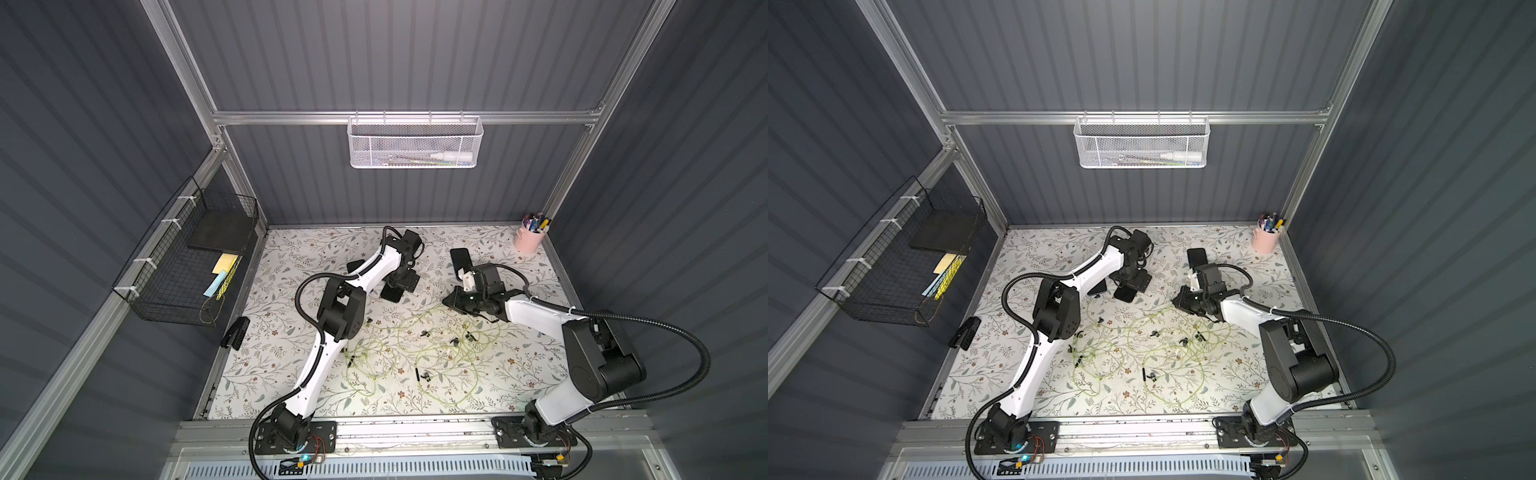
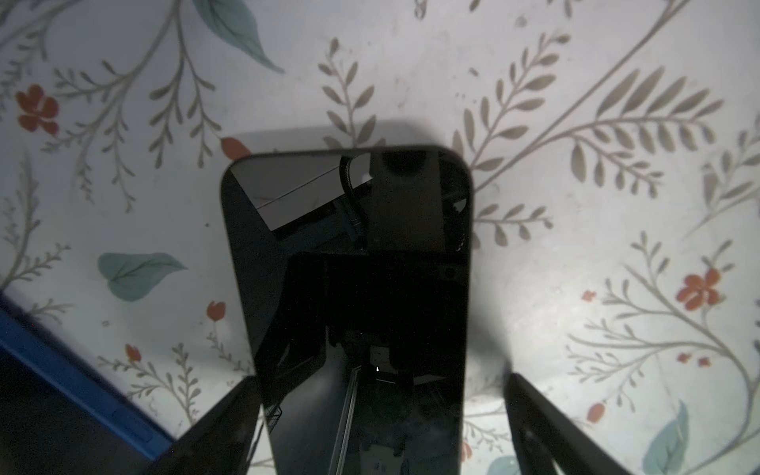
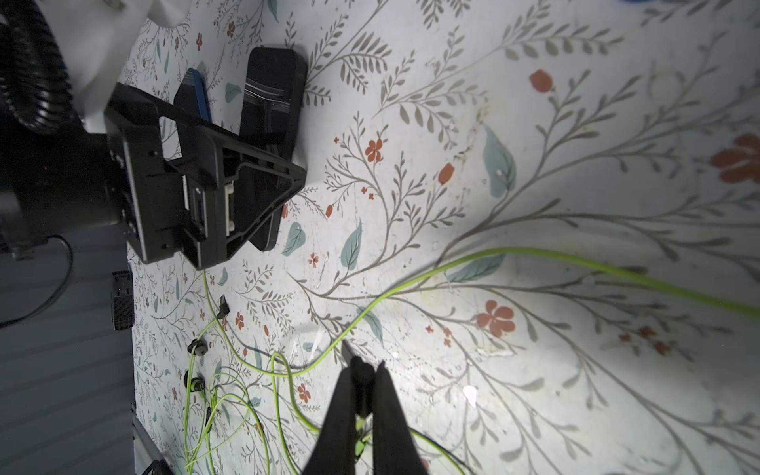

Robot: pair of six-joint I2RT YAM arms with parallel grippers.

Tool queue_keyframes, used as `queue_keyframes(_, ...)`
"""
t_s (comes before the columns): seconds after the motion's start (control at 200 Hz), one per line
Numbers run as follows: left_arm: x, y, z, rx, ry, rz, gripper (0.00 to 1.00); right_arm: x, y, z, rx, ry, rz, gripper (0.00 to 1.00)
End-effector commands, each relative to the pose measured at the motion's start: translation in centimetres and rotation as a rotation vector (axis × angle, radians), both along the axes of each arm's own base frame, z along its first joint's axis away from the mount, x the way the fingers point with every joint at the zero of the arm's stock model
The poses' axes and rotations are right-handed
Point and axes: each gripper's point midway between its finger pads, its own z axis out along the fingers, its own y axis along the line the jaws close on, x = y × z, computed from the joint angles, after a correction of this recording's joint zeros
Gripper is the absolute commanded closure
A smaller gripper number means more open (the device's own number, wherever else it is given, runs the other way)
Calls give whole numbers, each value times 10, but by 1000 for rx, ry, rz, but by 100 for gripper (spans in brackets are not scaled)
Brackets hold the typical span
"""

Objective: Plug wired earphones into phones
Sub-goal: Pick up the wired earphone from the center of the board.

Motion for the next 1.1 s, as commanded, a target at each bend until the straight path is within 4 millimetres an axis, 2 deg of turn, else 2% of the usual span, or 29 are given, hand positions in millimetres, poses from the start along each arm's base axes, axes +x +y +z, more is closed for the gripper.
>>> queue_keyframes(0.0, -30, 22, -38, 88, 175, -37, 8, -3, -5, 2, -26, -1, 1, 94)
queue_keyframes(0.195, -34, 29, -43, 74, 222, -32, 10, -4, -7, 1, -37, 5, 4, 94)
queue_keyframes(0.44, -34, 40, -53, 85, 267, -7, 19, -7, -6, 1, -43, 14, 15, 93)
queue_keyframes(0.836, -30, 33, -62, -47, 309, 117, 33, -12, 4, 3, -47, 15, 77, 92)
queue_keyframes(0.971, -24, 36, -52, -55, 266, 143, 36, -15, 15, 5, 2, 6, 116, 91)
queue_keyframes(1.096, -2, 40, -27, -104, 163, 222, 47, -15, 24, 1, 51, 14, 148, 89)
